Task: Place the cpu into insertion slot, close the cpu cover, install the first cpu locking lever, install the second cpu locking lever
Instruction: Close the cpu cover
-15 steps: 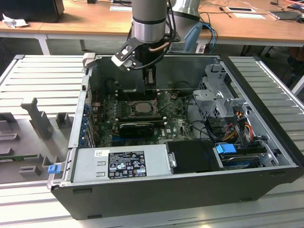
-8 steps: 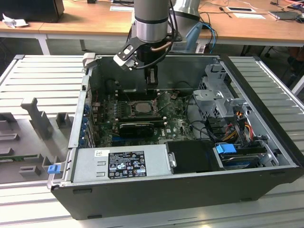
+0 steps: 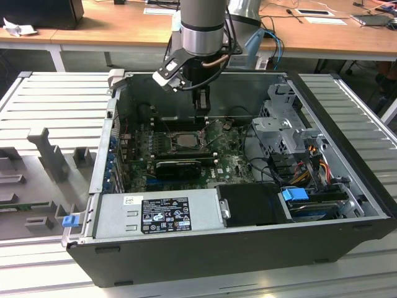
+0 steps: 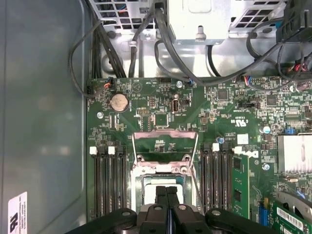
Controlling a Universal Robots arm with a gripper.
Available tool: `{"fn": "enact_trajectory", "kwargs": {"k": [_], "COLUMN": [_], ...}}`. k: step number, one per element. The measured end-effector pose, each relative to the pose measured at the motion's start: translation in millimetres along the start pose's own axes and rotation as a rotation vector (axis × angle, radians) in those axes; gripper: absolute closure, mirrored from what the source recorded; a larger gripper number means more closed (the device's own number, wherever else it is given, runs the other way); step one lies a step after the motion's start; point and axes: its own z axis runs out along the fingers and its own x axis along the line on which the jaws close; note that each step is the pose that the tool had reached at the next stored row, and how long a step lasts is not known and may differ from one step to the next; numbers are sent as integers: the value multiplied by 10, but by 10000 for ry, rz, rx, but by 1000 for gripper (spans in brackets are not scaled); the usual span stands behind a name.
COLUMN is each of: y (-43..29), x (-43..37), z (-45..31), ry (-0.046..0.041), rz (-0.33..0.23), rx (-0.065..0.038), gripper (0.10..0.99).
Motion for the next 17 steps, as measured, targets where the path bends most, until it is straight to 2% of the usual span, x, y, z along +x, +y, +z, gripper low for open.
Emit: {"fn": "enact_trajectory", "kwargs": {"k": [8, 17], "y": [112, 143], "x": [2, 4], "z": [5, 4], "ry": [-1, 0], "rz": [0, 1], "rx": [42, 48], "gripper": [980, 980]}}
